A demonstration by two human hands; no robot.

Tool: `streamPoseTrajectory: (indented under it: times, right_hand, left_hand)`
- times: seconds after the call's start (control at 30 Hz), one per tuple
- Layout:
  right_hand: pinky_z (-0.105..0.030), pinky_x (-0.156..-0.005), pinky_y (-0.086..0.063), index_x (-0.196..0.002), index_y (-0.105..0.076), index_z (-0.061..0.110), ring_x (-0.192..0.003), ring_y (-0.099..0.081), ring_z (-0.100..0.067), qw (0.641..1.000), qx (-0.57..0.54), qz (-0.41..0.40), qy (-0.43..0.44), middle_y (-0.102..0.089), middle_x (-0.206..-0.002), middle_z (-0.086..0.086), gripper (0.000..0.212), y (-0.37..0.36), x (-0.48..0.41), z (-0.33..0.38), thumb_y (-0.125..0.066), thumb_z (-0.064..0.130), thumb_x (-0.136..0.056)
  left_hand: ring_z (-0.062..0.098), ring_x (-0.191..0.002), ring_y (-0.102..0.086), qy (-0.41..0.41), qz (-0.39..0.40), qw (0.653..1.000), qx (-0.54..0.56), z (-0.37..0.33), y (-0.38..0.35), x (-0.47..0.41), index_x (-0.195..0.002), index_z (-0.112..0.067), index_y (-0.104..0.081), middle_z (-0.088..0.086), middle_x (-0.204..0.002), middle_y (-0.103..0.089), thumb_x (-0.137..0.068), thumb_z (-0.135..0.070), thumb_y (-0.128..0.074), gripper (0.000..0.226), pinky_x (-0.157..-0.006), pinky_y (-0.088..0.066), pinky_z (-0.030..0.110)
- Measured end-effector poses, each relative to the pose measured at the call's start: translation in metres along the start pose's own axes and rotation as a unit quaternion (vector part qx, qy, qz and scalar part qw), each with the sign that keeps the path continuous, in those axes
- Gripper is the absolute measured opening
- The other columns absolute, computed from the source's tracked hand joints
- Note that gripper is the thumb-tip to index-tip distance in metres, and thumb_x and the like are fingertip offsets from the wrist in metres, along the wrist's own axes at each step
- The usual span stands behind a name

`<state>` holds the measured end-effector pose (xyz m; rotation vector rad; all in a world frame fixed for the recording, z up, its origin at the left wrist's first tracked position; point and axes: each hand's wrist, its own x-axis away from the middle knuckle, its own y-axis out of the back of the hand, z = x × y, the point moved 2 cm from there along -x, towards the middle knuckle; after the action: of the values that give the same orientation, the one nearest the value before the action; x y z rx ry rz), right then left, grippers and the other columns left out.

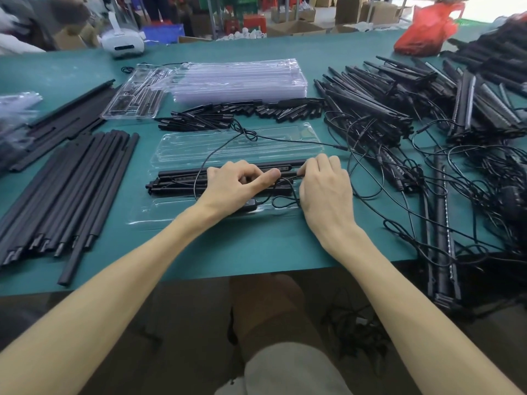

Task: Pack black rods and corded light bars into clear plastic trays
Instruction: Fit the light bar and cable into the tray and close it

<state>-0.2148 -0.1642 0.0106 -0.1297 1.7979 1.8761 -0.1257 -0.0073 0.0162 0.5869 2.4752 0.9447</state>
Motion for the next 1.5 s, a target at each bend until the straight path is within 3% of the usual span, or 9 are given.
streamPoseTrajectory:
  times: [0.17, 0.4, 0.63, 0.73, 0.9, 1.1, 1.27, 1.37, 1.5]
  right_hand:
    - [-0.034, -0.090, -0.041, -0.111, -0.062, 0.008, -0.106, -0.047, -0.027, 1.000, 0.010, -0.002, 0.006, -0.057, -0.108, -0.008, 0.018, 0.002, 0.006, -0.005, -0.047, 0.016, -0.103]
    - [-0.037, -0.089, -0.042, -0.105, -0.068, 0.008, -0.105, -0.049, -0.025, 0.995, -0.063, 0.071, 0.027, -0.059, -0.106, -0.005, 0.075, 0.019, 0.017, -0.006, -0.011, 0.058, -0.100]
    - [-0.030, -0.093, -0.037, -0.100, -0.071, 0.018, -0.124, -0.039, -0.013, 0.969, -0.199, 0.141, 0.029, -0.053, -0.121, 0.005, 0.091, 0.031, 0.031, -0.012, -0.001, 0.075, -0.089]
    - [-0.034, -0.094, -0.043, -0.109, -0.071, 0.019, -0.121, -0.043, -0.012, 0.969, -0.194, 0.153, 0.028, -0.053, -0.120, 0.007, 0.084, 0.032, 0.034, -0.011, -0.012, 0.075, -0.092]
    - [-0.037, -0.075, -0.044, -0.071, -0.058, 0.018, -0.091, -0.053, -0.017, 0.969, -0.227, 0.096, -0.018, -0.056, -0.090, 0.005, 0.052, 0.026, 0.033, -0.007, -0.031, 0.046, -0.106]
    - [-0.039, -0.090, -0.050, -0.105, -0.071, 0.014, -0.098, -0.063, -0.019, 0.956, -0.282, 0.069, -0.031, -0.069, -0.104, 0.000, 0.021, 0.022, 0.028, -0.016, -0.051, 0.018, -0.103]
    - [-0.037, -0.090, -0.052, -0.100, -0.074, 0.018, -0.096, -0.065, -0.015, 0.949, -0.304, 0.070, -0.036, -0.071, -0.100, 0.004, 0.018, 0.019, 0.024, -0.016, -0.059, 0.008, -0.098]
    - [-0.029, -0.095, -0.037, -0.095, -0.075, 0.023, -0.106, -0.057, -0.016, 0.956, -0.285, 0.051, -0.037, -0.068, -0.092, 0.008, 0.016, 0.017, 0.021, -0.016, -0.064, 0.011, -0.095]
    - [-0.026, -0.080, -0.014, -0.092, -0.075, 0.035, -0.111, -0.042, -0.015, 0.967, -0.243, 0.049, -0.053, -0.063, -0.089, 0.015, 0.012, 0.016, 0.017, -0.020, -0.070, 0.024, -0.092]
  left_hand:
    - [0.004, -0.072, -0.055, -0.015, -0.013, 1.000, -0.015, -0.001, -0.003, 0.002, -0.073, -0.030, -0.068, -0.010, -0.071, -0.055, -0.074, -0.086, -0.039, 0.063, -0.089, -0.023, 0.036]
    - [0.007, -0.077, -0.053, -0.029, -0.021, 0.999, -0.036, 0.000, -0.005, 0.002, -0.069, -0.036, -0.064, -0.011, -0.070, -0.056, -0.077, -0.086, -0.039, 0.056, -0.091, -0.028, 0.038]
    - [0.007, -0.083, -0.052, -0.033, -0.023, 0.998, -0.045, 0.003, -0.007, 0.002, -0.073, -0.033, -0.064, -0.010, -0.072, -0.059, -0.079, -0.086, -0.038, 0.059, -0.089, -0.026, 0.036]
    - [0.006, -0.080, -0.052, -0.032, -0.025, 0.998, -0.046, 0.003, -0.007, 0.003, -0.071, -0.033, -0.064, -0.009, -0.070, -0.058, -0.079, -0.085, -0.039, 0.058, -0.087, -0.026, 0.036]
    - [0.011, -0.080, -0.056, -0.031, -0.021, 0.999, -0.038, 0.006, -0.007, 0.003, -0.078, -0.028, -0.069, -0.010, -0.069, -0.053, -0.081, -0.083, -0.038, 0.063, -0.090, -0.026, 0.035]
    - [0.006, -0.083, -0.052, -0.028, -0.009, 0.999, -0.023, 0.010, -0.005, 0.003, -0.079, -0.029, -0.070, -0.010, -0.066, -0.053, -0.079, -0.084, -0.038, 0.063, -0.087, -0.022, 0.032]
    - [0.005, -0.080, -0.050, -0.036, -0.008, 0.999, -0.037, 0.011, -0.005, 0.004, -0.073, -0.035, -0.065, -0.016, -0.069, -0.053, -0.076, -0.083, -0.048, 0.052, -0.087, -0.024, 0.033]
    - [0.005, -0.078, -0.050, -0.042, -0.008, 0.998, -0.034, 0.011, -0.004, 0.004, -0.074, -0.037, -0.066, -0.016, -0.071, -0.056, -0.075, -0.083, -0.052, 0.049, -0.089, -0.026, 0.033]
    - [0.004, -0.075, -0.048, -0.055, -0.011, 0.998, -0.030, 0.014, -0.004, 0.003, -0.075, -0.038, -0.065, -0.016, -0.077, -0.058, -0.080, -0.074, -0.060, 0.036, -0.091, -0.027, 0.035]
